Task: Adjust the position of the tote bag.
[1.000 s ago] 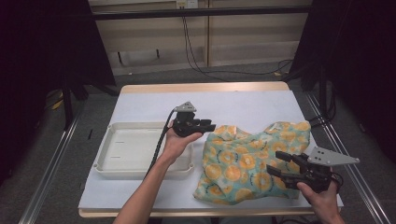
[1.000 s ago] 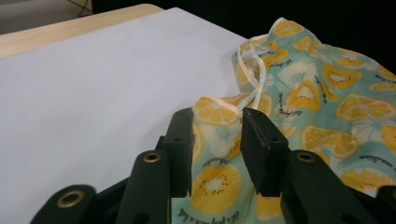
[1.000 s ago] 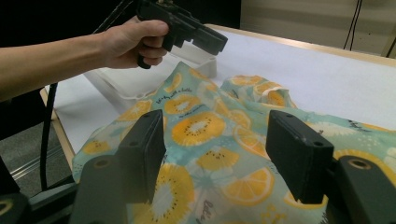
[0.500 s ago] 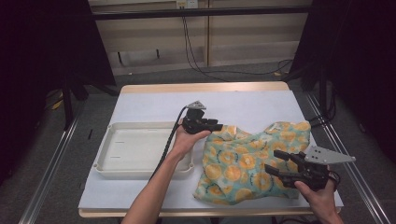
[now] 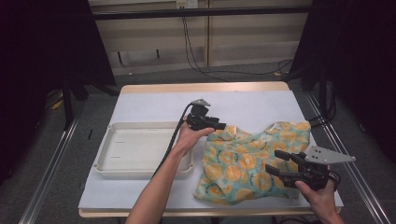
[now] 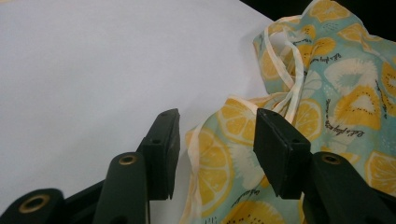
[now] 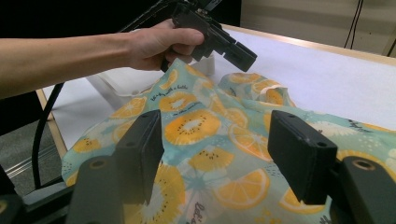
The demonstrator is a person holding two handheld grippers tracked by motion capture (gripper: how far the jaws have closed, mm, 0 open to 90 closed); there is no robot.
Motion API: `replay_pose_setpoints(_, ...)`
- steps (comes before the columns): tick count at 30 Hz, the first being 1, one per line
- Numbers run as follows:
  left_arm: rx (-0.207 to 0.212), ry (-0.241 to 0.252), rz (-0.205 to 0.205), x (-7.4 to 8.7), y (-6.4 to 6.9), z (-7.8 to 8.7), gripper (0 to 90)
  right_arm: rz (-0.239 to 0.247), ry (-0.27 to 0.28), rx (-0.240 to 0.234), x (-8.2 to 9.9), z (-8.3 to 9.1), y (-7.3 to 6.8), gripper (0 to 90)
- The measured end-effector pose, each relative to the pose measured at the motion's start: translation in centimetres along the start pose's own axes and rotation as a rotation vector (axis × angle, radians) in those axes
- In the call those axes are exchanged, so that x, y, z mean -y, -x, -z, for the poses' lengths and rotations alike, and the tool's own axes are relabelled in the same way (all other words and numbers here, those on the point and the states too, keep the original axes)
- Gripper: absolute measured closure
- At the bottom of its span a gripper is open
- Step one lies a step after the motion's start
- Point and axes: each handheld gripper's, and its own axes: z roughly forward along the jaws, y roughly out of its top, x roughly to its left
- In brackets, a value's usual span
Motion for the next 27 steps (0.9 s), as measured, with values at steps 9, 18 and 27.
replay_pose_setpoints(9, -0.01, -0.096, -0.002, -0.3, 0.1, -0.9, 54.9, 0.004, 0.0, 0.003, 0.0, 0.0, -0.1, 35.3)
replay_pose_setpoints(18, 0.028, -0.18, -0.044, -0.4, 0.6, -1.3, 78.8, 0.003, -0.004, 0.005, 0.1, 0.1, -0.1, 34.5)
replay_pose_setpoints(27, 0.079, -0.093, -0.041, -0.4, 1.1, 0.1, 90.0, -0.009, 0.002, 0.017, 0.0, 0.2, 0.1, 34.4)
